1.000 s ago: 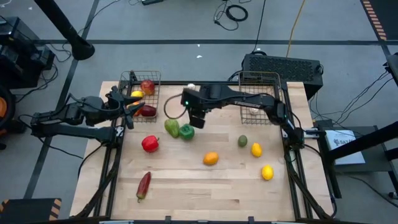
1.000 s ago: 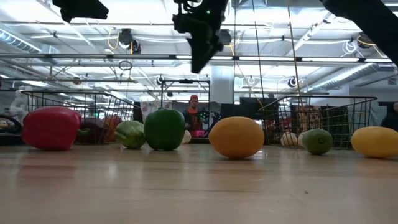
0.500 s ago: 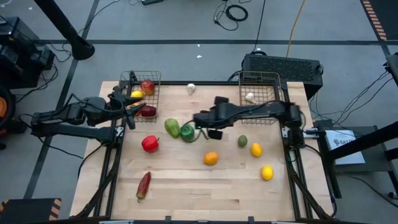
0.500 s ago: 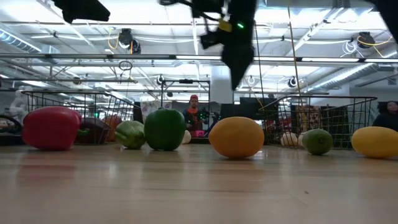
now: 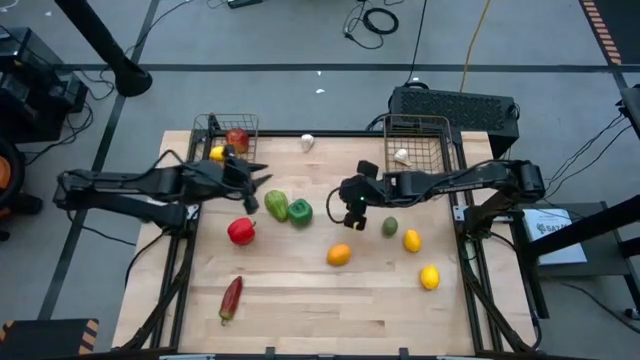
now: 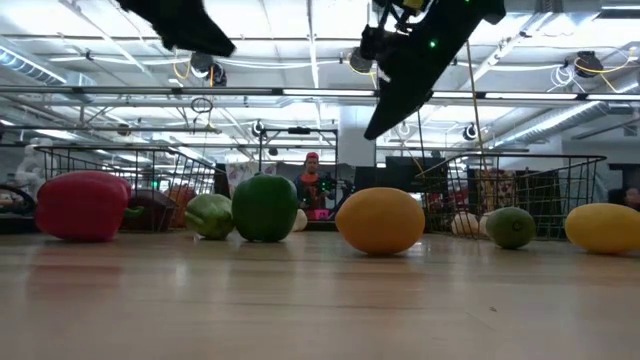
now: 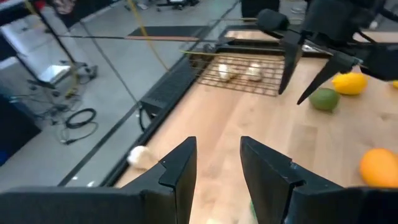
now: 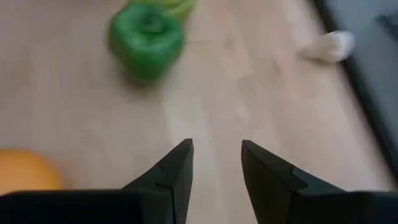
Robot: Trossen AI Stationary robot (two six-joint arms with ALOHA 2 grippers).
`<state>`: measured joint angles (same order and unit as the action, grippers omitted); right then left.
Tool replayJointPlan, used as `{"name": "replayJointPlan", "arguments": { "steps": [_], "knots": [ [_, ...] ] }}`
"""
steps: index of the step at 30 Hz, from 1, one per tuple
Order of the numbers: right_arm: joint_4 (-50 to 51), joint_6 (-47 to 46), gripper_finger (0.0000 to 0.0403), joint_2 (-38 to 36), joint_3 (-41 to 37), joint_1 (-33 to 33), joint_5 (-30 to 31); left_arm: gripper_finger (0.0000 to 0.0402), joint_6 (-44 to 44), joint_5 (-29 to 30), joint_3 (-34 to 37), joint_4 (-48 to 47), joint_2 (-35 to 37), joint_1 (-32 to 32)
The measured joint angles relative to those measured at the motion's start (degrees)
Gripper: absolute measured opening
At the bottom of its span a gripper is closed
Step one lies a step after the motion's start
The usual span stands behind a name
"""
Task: Sort produce into baskets
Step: Put the left lemon into the left wire basket
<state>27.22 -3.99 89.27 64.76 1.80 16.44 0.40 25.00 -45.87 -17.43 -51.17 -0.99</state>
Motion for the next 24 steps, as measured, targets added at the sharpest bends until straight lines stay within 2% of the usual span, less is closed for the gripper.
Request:
{"name": "replayJointPlan", "arguments": {
  "steps": [2,5,8,14,20,24],
  "knots": [
    [0.5,-1.8,0.0128,0.0,-0.1,0.0,-3.9,0.0132,-2.0,-1.0,-0.5,0.7,-2.5,0.0],
    [1.5,-6.7,0.0128,0.0,0.8,-0.1,-9.1,0.0132,-9.9,-4.1,-3.7,-2.2,-5.3,0.4],
    [3.9,-10.1,0.0128,0.0,2.1,-1.0,-12.3,0.0132,-12.1,-6.8,-6.4,-5.4,-7.3,3.0],
    [9.8,-11.2,0.0128,-0.1,6.3,-4.7,-12.1,0.0132,-11.2,-5.2,-6.4,-6.8,-12.0,7.4],
    [10.1,-11.3,0.0128,-0.1,8.6,-7.8,-12.0,0.0132,-12.0,-6.3,-6.4,-9.2,-16.6,9.1],
    [13.6,-11.8,0.0128,0.0,9.9,-9.5,-12.0,0.0132,-12.1,-8.6,-6.4,-9.1,-19.3,9.4]
  ]
}}
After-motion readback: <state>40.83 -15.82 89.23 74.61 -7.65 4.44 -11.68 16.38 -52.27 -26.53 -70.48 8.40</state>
